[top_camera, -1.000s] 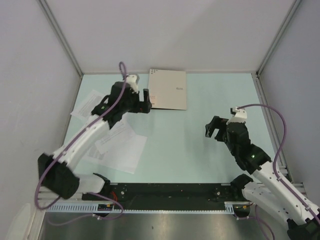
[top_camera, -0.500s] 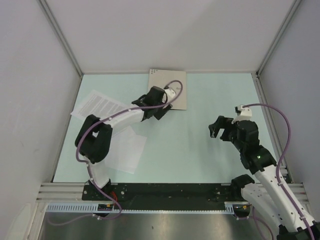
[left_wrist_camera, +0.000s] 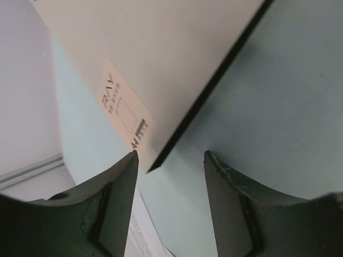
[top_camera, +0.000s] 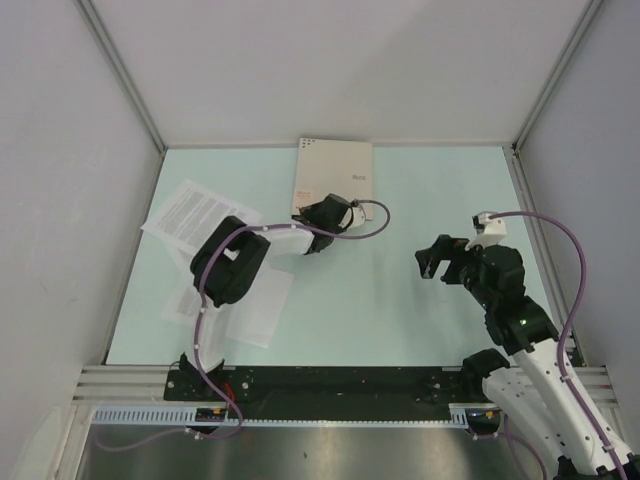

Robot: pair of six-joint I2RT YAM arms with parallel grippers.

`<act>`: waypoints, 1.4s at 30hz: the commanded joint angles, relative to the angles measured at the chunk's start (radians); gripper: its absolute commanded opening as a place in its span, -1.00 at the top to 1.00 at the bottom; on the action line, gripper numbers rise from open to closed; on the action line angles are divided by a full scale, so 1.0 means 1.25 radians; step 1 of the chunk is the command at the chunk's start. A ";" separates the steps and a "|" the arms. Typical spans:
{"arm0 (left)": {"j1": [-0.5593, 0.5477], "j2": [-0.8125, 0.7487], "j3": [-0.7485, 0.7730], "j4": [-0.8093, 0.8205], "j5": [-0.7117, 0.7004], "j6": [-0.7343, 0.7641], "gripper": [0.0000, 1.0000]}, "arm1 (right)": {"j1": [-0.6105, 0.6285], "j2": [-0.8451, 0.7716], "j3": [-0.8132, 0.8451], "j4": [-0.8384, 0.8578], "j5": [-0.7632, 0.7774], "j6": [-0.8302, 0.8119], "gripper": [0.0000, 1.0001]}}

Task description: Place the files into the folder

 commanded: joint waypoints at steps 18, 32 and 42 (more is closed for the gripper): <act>0.026 0.096 0.301 -0.182 -0.064 -0.166 1.00 | -0.004 0.060 -0.005 0.052 0.028 0.062 -1.00; -0.043 -0.283 -0.035 -0.190 0.158 -0.549 1.00 | -0.154 0.431 0.031 0.464 -0.247 0.289 -0.99; -0.158 -0.363 -0.188 -0.121 0.187 -0.682 1.00 | -0.141 0.542 0.128 0.532 -0.259 0.320 -0.99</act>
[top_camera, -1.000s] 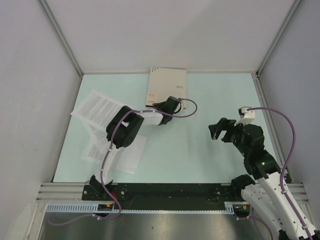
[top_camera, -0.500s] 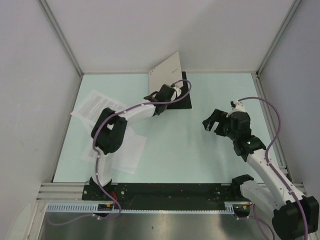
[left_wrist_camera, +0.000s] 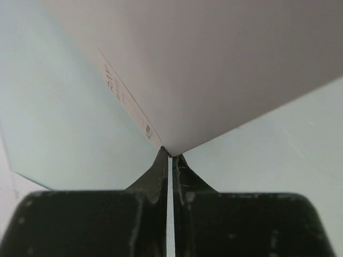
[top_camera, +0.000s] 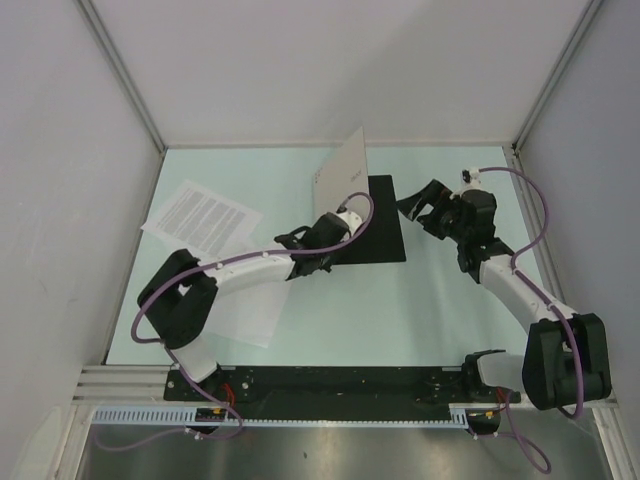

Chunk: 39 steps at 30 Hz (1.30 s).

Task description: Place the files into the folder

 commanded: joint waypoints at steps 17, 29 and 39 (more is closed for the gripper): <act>-0.126 -0.008 -0.018 0.093 0.068 -0.128 1.00 | 0.171 -0.010 0.097 0.034 0.177 -0.182 -0.83; -0.133 -0.014 -0.018 0.090 0.085 -0.161 1.00 | 0.205 0.054 0.109 0.041 0.084 -0.178 0.00; -0.133 -0.179 -0.098 0.142 0.241 -0.250 0.09 | 0.205 -0.019 0.110 -0.046 0.204 -0.319 1.00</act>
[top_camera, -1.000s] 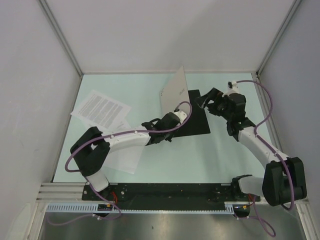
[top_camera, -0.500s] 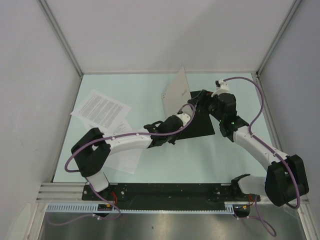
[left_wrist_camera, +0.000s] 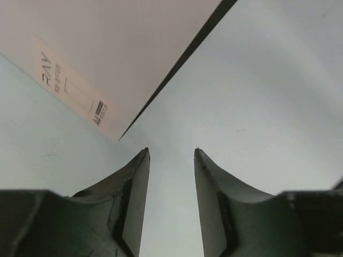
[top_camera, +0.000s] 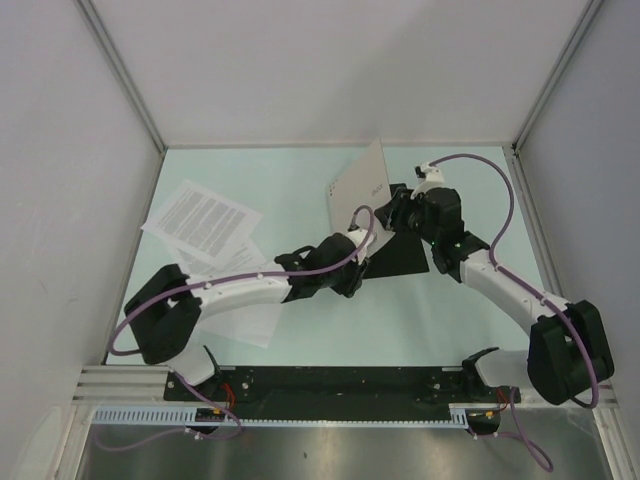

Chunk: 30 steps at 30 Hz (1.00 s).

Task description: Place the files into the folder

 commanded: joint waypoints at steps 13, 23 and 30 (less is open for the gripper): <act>0.047 -0.484 -0.141 -0.004 -0.018 -0.121 -0.50 | 0.114 -0.240 0.081 -0.297 0.389 -0.271 1.00; 0.215 -0.614 -0.169 -0.092 -0.002 -0.202 -0.67 | 0.398 -0.008 0.133 -0.199 0.590 -0.262 -0.09; 0.262 -0.647 -0.094 -0.124 0.000 -0.172 -0.77 | 0.284 0.063 0.139 -0.084 0.074 -0.048 -0.75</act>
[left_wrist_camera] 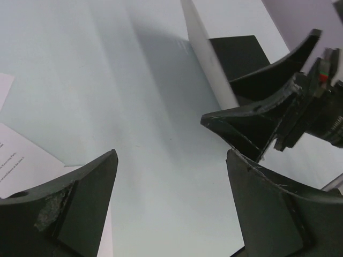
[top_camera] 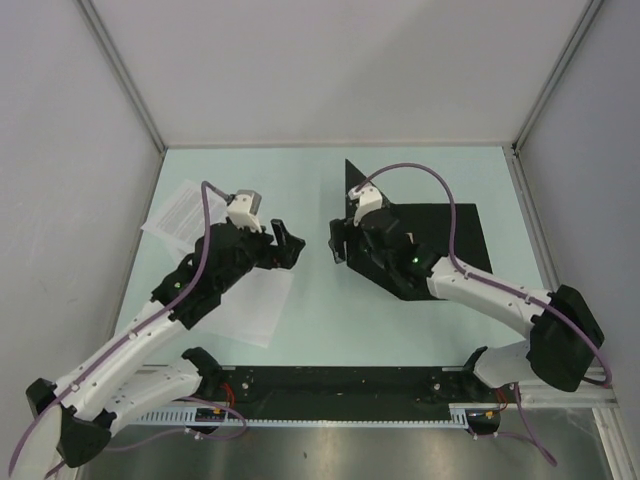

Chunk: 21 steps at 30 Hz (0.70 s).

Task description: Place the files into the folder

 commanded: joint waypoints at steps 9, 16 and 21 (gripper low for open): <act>0.025 0.128 0.247 0.041 0.195 0.022 -0.80 | -0.185 0.034 0.032 0.172 -0.583 0.270 -0.84; 0.026 0.328 0.290 0.282 0.346 -0.157 -0.68 | -0.274 0.099 -0.013 0.224 -0.636 0.338 -0.83; 0.025 0.516 0.358 0.345 0.414 -0.220 -0.50 | -0.314 0.130 -0.107 0.308 -0.627 0.349 -0.74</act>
